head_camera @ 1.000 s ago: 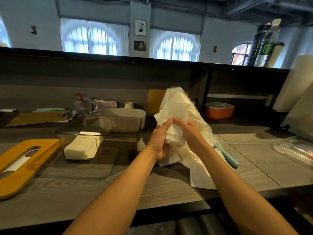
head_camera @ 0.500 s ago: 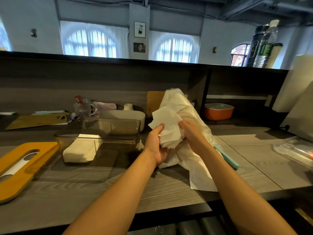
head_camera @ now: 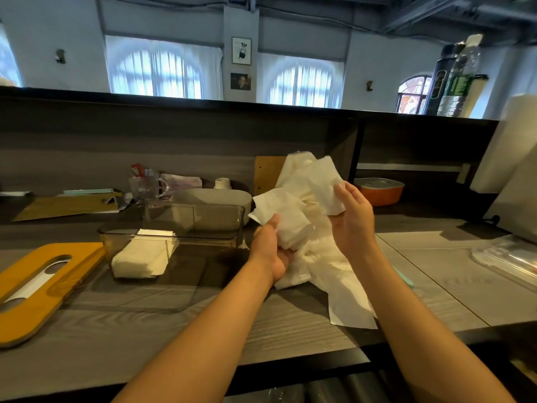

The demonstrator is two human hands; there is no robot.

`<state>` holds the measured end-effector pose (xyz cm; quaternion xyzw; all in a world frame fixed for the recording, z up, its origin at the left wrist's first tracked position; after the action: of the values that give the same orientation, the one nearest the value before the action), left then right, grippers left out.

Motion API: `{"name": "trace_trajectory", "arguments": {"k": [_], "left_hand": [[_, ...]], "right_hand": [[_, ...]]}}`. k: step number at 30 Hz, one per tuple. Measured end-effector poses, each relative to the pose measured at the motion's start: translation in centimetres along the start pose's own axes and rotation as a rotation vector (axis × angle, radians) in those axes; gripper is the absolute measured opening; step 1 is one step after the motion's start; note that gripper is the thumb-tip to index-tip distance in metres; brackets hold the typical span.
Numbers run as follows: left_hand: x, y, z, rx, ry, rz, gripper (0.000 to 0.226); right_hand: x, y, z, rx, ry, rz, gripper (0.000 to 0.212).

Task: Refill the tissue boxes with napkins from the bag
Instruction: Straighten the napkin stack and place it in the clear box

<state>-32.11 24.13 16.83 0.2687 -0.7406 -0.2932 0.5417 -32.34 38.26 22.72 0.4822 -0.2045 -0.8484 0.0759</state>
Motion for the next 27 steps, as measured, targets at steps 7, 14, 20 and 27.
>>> {"name": "trace_trajectory", "arguments": {"k": [7, 14, 20, 27], "left_hand": [[-0.5, 0.2, -0.5, -0.068, 0.063, 0.06, 0.057], [-0.4, 0.1, 0.1, 0.022, 0.214, 0.269, 0.034], [-0.5, 0.2, 0.1, -0.041, 0.204, 0.317, 0.041], [-0.8, 1.1, -1.2, -0.233, 0.05, 0.21, 0.049]], "right_hand": [[1.7, 2.1, -1.1, -0.148, -0.005, -0.394, 0.01], [1.3, 1.9, -0.6, -0.195, -0.125, -0.691, 0.014], [1.6, 1.2, -0.3, -0.138, -0.126, -0.695, 0.034], [0.2, 0.6, -0.9, -0.037, -0.188, -0.552, 0.018]]}}
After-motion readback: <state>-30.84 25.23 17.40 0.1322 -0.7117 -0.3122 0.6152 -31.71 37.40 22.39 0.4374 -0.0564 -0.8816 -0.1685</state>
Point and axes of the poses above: each hand's wrist, its own z-axis towards the middle knuckle, its own y-axis out of the palm, x = y × z, the point moved 4 cm from there along z, towards the middle knuckle, and after that the axes turned 7 degrees about -y, right-handed, at the moved point
